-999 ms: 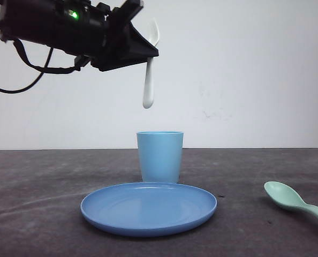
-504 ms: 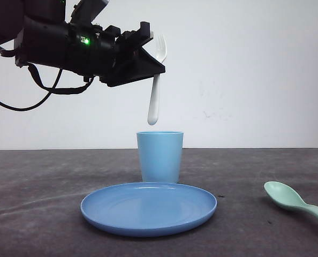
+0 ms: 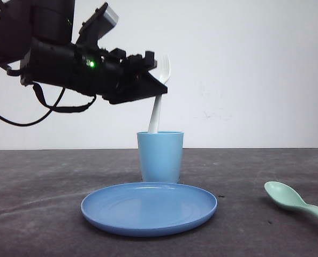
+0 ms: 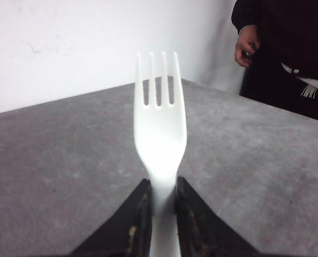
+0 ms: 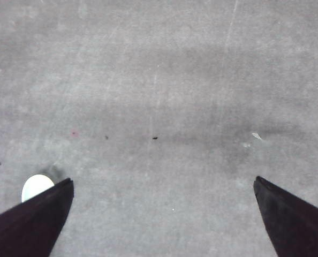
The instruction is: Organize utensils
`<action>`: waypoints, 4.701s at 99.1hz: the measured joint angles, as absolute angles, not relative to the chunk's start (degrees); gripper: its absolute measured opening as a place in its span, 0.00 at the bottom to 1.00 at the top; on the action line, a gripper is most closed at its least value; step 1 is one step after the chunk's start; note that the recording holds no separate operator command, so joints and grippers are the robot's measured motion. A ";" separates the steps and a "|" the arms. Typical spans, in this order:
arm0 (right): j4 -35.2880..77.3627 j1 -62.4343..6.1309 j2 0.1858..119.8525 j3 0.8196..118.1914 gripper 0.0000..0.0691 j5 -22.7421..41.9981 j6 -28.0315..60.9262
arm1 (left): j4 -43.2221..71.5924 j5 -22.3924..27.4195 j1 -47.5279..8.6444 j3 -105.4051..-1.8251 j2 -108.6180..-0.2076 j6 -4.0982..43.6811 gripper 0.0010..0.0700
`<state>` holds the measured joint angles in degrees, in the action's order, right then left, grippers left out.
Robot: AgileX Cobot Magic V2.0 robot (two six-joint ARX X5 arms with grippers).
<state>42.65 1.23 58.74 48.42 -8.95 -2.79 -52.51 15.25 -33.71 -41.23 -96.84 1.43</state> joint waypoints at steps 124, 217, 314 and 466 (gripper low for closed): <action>42.63 1.23 58.74 48.42 0.98 -8.91 -2.79 | -50.48 15.25 -34.04 -41.23 -98.30 -0.43 0.32; 48.77 -10.04 58.74 48.42 0.98 -16.91 -5.87 | -0.91 -4.25 -31.86 -41.23 -52.51 4.73 0.33; 48.86 -30.13 74.94 48.42 0.87 -9.65 -21.30 | 40.14 -9.13 -13.50 -41.23 -29.30 3.86 0.33; 43.24 -35.05 81.65 53.25 0.10 -4.27 -20.18 | 40.05 -9.13 -13.50 -41.23 -29.30 1.45 0.33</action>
